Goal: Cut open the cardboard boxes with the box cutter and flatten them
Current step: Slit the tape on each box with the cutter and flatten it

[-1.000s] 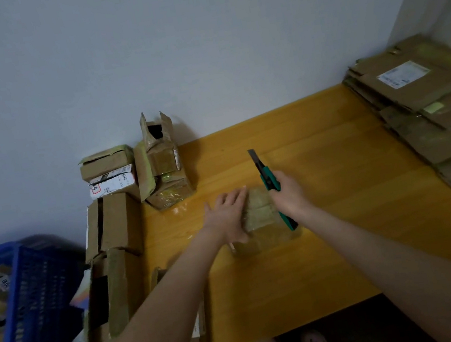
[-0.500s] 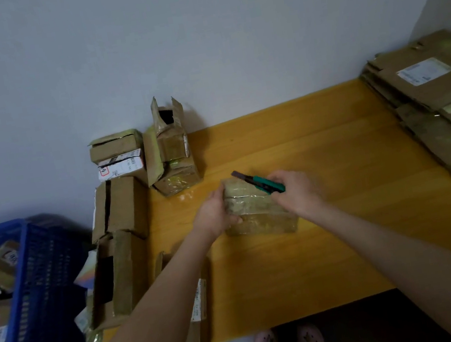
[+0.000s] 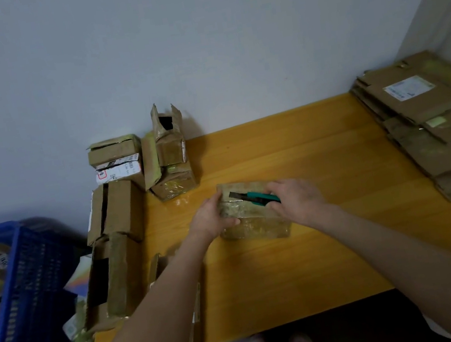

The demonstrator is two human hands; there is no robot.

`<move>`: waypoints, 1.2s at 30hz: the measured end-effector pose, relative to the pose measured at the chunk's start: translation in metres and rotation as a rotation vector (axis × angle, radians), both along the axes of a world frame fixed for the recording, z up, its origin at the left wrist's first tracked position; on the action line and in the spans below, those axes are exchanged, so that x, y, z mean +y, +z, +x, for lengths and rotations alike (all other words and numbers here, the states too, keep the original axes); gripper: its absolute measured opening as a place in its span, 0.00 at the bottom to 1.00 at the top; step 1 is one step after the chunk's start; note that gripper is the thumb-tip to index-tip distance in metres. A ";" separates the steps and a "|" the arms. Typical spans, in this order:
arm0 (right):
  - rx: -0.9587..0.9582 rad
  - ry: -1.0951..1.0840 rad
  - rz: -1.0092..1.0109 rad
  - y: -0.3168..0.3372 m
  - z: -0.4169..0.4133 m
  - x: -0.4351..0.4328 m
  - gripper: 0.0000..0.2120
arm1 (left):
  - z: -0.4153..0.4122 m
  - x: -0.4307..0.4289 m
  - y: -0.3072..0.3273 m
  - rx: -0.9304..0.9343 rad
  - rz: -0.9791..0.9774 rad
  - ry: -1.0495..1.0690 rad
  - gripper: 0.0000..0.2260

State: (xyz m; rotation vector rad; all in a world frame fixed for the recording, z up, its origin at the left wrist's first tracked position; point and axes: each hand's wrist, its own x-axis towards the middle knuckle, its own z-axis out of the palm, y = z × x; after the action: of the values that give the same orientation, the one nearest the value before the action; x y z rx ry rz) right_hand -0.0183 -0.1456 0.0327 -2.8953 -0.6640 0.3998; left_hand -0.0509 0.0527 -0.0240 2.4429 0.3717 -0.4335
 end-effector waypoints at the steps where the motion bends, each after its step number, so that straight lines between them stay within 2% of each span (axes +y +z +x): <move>1: -0.008 -0.005 0.018 0.001 -0.001 -0.001 0.17 | 0.000 0.000 0.000 0.003 -0.009 0.005 0.43; 4: -0.084 0.024 0.032 0.008 -0.002 -0.004 0.17 | 0.000 -0.001 0.000 0.010 -0.028 0.037 0.43; 9: -0.111 0.140 -0.064 0.013 -0.003 0.000 0.14 | -0.001 -0.001 -0.002 0.008 -0.022 0.050 0.41; 15: -0.094 0.232 -0.135 0.012 -0.001 0.004 0.19 | 0.000 -0.004 -0.001 0.020 0.003 0.039 0.42; 28: -0.034 0.128 -0.257 0.002 0.006 -0.004 0.21 | 0.003 -0.005 -0.003 0.057 0.076 0.052 0.39; 36: -0.049 0.092 -0.180 0.006 0.009 -0.021 0.18 | 0.004 -0.005 -0.003 0.084 0.091 0.054 0.38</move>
State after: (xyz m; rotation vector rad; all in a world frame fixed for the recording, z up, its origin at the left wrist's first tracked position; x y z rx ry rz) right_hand -0.0096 -0.1669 0.0383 -3.0611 -0.8110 0.4212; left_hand -0.0467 0.0479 -0.0274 2.5021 0.5017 -0.5066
